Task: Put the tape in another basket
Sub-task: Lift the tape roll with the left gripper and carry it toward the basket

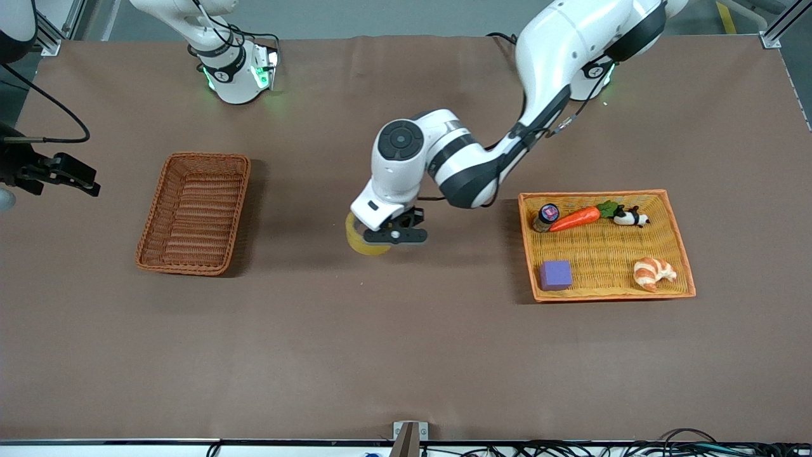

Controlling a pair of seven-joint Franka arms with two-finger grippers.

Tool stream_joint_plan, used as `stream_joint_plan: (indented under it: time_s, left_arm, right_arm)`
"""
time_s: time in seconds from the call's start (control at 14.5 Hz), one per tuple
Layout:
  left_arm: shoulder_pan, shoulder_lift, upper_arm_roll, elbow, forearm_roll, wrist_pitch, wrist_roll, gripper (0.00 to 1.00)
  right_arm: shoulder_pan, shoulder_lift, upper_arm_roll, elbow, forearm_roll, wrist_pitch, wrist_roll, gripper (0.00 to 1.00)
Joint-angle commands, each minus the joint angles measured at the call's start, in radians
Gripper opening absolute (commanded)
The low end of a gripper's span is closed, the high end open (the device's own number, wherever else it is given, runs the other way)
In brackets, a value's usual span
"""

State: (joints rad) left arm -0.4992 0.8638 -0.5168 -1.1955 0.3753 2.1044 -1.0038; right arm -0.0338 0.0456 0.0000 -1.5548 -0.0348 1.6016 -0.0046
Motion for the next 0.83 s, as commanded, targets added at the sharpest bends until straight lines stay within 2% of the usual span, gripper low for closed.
stream_joint_plan:
  time_s: [0.0,0.21,0.41,0.48,0.55,0.69,0.76]
  left_arm:
    - [-0.019,0.078,-0.005,0.059,0.022,0.032,-0.007,0.08]
    - [-0.038,0.124,-0.005,0.059,0.022,0.126,-0.004,0.14]
    - [-0.047,0.145,-0.003,0.057,0.022,0.140,0.010,0.21]
    - [-0.047,0.149,-0.003,0.054,0.022,0.153,0.028,0.27]
    - [-0.045,0.144,-0.003,0.048,0.022,0.154,0.034,0.36]
    - [-0.035,0.123,-0.006,0.033,0.024,0.148,0.025,0.85]
    - [-0.033,0.095,-0.006,0.031,0.016,0.138,0.021,0.95]
  right_arm:
    - [-0.012,0.007,0.006,0.012,0.019,0.000,-0.009,1.00]
    - [-0.014,0.007,0.006,0.010,0.019,0.000,-0.008,1.00]
    - [-0.011,0.010,0.008,0.012,0.019,0.004,-0.008,1.00]
    - [-0.008,0.016,0.011,0.012,0.019,0.007,-0.008,1.00]
    - [-0.005,0.025,0.014,0.015,0.019,0.009,-0.009,1.00]
    - [0.002,0.030,0.021,0.015,0.019,0.014,-0.008,1.00]
    - [0.008,0.031,0.031,0.015,0.019,0.017,-0.006,1.00]
